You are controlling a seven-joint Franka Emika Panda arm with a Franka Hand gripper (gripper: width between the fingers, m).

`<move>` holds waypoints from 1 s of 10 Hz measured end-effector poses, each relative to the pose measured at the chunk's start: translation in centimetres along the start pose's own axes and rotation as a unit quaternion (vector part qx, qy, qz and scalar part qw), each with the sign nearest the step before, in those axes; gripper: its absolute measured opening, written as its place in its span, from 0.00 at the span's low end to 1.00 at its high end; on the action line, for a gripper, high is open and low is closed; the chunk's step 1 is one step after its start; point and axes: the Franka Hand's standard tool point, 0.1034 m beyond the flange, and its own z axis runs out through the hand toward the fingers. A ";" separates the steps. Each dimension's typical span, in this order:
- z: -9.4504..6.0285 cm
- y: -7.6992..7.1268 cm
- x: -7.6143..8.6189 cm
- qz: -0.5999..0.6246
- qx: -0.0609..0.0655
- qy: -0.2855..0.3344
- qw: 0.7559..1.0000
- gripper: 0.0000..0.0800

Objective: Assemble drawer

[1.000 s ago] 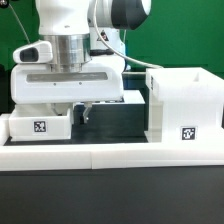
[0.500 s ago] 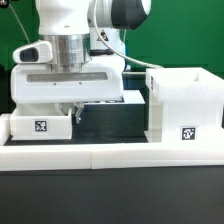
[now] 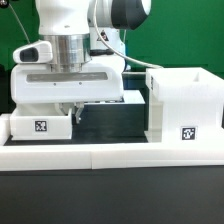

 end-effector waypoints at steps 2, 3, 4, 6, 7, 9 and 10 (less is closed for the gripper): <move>-1.4 -1.3 0.9 -0.025 0.002 0.003 1.000 0.05; -1.9 -1.7 1.1 -0.028 0.005 0.003 1.000 0.05; -2.4 -2.0 1.2 -0.030 0.008 0.003 1.000 0.05; -3.0 -3.3 1.7 -0.070 0.009 0.008 0.997 0.05; -3.2 -4.0 1.8 -0.082 0.011 0.008 0.997 0.05; -3.2 -4.2 1.7 -0.097 0.011 0.008 0.995 0.05; -3.1 -4.2 1.7 -0.095 0.011 0.007 0.995 0.05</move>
Offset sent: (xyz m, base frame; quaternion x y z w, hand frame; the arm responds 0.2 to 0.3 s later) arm 0.0075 0.0205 0.0257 0.0241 -0.0153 -0.0475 0.9985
